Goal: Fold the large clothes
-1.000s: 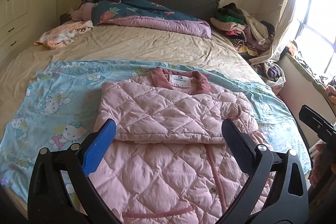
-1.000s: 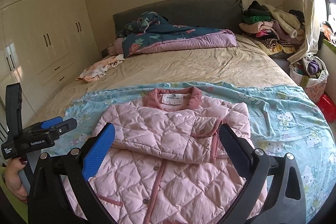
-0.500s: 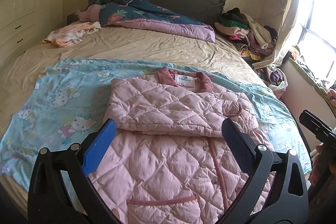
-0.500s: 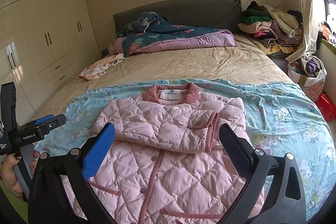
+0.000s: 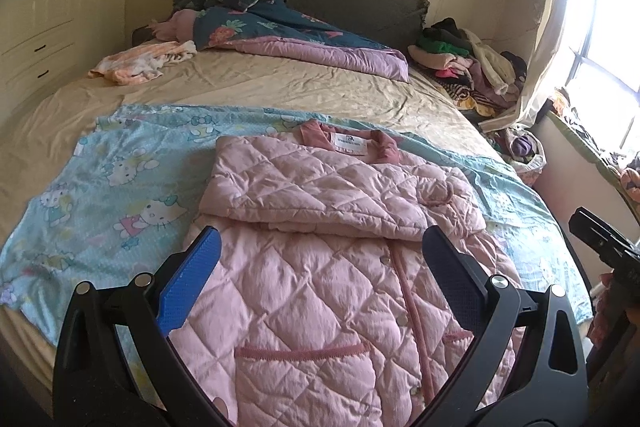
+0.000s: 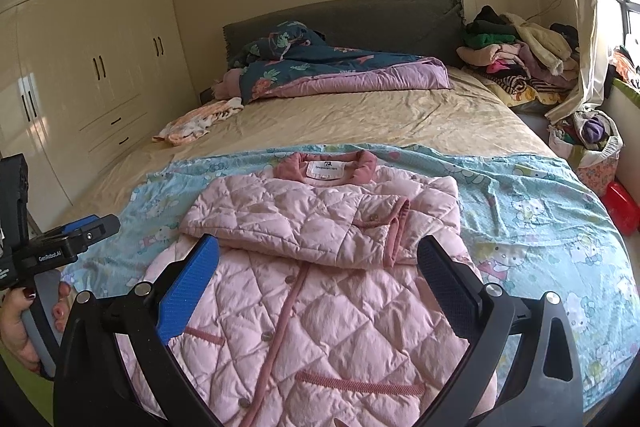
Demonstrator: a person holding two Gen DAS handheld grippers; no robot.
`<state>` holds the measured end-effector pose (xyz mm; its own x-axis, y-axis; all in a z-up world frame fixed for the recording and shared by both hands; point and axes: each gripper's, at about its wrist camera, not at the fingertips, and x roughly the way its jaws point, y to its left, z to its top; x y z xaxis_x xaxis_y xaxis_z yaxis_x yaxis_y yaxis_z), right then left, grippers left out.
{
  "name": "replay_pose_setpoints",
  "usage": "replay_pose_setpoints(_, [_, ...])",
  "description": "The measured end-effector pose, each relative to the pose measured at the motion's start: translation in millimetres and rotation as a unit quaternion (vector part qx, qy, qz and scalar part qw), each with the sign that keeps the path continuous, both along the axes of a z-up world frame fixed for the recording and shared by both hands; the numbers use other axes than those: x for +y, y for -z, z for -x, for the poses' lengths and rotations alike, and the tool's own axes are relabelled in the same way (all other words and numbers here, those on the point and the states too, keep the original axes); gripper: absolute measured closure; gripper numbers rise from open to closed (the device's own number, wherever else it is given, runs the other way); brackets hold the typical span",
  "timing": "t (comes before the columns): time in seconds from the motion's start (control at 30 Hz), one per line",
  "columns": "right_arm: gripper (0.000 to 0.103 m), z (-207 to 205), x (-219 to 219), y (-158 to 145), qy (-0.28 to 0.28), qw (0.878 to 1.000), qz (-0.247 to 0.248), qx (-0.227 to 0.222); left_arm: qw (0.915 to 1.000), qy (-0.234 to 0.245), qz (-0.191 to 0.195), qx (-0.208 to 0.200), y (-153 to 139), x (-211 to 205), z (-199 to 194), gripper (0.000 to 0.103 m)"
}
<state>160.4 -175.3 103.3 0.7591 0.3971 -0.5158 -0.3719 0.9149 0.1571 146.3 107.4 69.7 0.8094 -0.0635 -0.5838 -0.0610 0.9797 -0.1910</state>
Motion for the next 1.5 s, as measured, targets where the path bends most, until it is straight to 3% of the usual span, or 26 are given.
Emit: replay_pose_setpoints(1.5, [0.004, 56.1, -55.8, 45.5, 0.053, 0.998, 0.011, 0.032, 0.9987, 0.002, -0.026, 0.045, 58.5, 2.8, 53.4, 0.009])
